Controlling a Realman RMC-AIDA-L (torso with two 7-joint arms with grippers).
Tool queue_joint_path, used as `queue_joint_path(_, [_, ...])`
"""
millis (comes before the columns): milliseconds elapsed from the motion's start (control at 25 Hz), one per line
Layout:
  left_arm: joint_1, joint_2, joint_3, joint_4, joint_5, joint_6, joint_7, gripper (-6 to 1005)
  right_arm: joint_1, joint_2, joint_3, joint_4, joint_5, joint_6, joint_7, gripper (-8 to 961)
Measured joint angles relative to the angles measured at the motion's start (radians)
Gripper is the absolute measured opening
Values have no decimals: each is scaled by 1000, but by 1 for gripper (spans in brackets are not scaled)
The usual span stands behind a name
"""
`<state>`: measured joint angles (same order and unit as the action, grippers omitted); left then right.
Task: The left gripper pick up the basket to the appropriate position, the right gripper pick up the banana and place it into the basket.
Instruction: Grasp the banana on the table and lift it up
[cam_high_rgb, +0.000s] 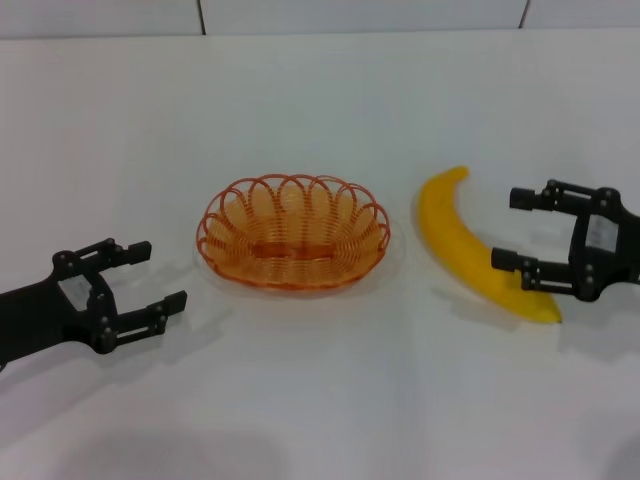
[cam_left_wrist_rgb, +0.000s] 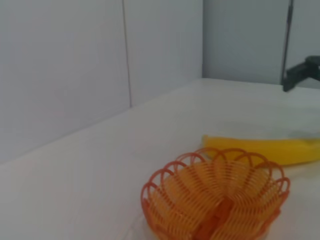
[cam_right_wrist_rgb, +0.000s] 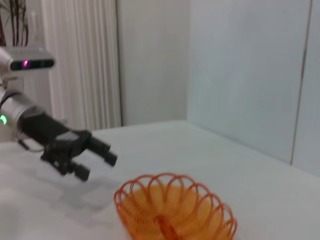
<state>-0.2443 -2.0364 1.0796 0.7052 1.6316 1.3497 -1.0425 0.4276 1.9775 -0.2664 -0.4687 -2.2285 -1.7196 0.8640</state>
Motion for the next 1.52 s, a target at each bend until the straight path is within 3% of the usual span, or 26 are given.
queue_joint_path(280, [-5,-2,-14,-17,0,4,19,782,37,8,-13,-3,-86,79,70,777])
queue_joint_path(600, [-26,-1,-23,-60,1,3,43,782,111,51,-69,14,-101,288,231,778])
queue_joint_path(800, [-27,-1,-23,-61,-2,12,46,783,121,51,-90,18,-99,305,348,780])
queue_joint_path(1520, [-24,-2,-23,-73,-6,16,62,783,119,51,-147,34,-106,417,450,806])
